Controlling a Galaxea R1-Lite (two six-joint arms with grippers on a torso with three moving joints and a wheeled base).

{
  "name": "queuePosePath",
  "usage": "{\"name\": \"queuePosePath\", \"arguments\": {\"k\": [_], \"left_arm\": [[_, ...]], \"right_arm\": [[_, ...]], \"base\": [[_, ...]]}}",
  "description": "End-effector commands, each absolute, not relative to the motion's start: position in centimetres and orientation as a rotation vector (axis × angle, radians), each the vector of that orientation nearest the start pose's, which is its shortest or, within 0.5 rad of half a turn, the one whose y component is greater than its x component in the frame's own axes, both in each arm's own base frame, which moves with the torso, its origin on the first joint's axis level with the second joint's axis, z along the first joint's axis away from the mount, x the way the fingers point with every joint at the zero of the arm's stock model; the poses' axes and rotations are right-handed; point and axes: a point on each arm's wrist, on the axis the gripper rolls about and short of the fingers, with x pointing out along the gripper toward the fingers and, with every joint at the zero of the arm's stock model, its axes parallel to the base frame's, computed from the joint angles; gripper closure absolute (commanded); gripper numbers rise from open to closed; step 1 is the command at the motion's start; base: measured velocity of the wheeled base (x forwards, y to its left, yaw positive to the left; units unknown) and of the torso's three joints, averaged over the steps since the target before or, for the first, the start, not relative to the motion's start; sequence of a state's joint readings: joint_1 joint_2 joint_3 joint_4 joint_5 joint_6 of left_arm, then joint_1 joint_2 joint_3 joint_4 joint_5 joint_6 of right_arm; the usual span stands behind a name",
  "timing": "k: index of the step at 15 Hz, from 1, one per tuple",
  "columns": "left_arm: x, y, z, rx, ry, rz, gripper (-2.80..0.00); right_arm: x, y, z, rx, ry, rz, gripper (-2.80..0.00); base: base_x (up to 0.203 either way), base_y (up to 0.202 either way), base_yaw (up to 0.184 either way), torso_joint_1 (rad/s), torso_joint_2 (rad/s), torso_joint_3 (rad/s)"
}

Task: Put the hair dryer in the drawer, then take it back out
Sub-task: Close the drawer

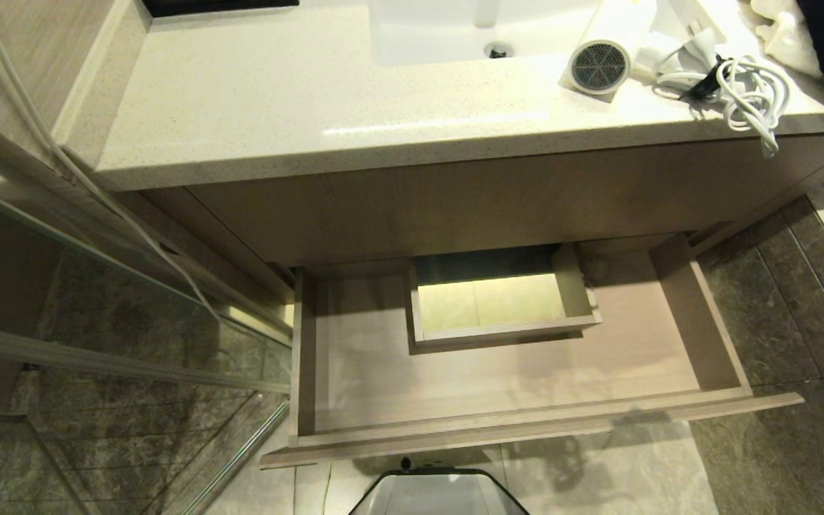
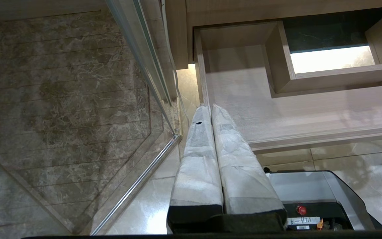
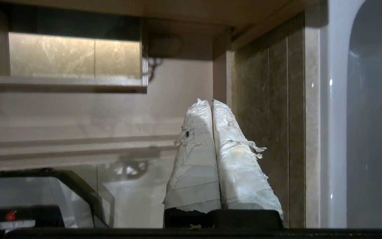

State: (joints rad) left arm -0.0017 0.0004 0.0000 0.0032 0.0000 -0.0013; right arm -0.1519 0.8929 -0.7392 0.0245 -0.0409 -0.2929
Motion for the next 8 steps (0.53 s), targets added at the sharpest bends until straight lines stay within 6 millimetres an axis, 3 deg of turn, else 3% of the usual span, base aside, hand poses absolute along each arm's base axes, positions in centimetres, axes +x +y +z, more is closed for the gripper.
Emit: {"name": "queuePosePath", "arguments": {"k": [1,8], "left_arm": [[-2.3,0.0,7.5,-0.002,0.005,-0.002,0.0],[-2.3,0.0,7.5,-0.002,0.005,-0.002,0.0]], "right_arm": [[9.0,-1.5,25.3,-0.28,0.223,-0.162,0.0],[9.1,-1.5,22.8,-0.277,0.304,-0.148,0.0]], "base": [[0.0,0.0,0.0,0.0,0.0,0.0],[0.0,0.0,0.0,0.0,0.0,0.0]]}}
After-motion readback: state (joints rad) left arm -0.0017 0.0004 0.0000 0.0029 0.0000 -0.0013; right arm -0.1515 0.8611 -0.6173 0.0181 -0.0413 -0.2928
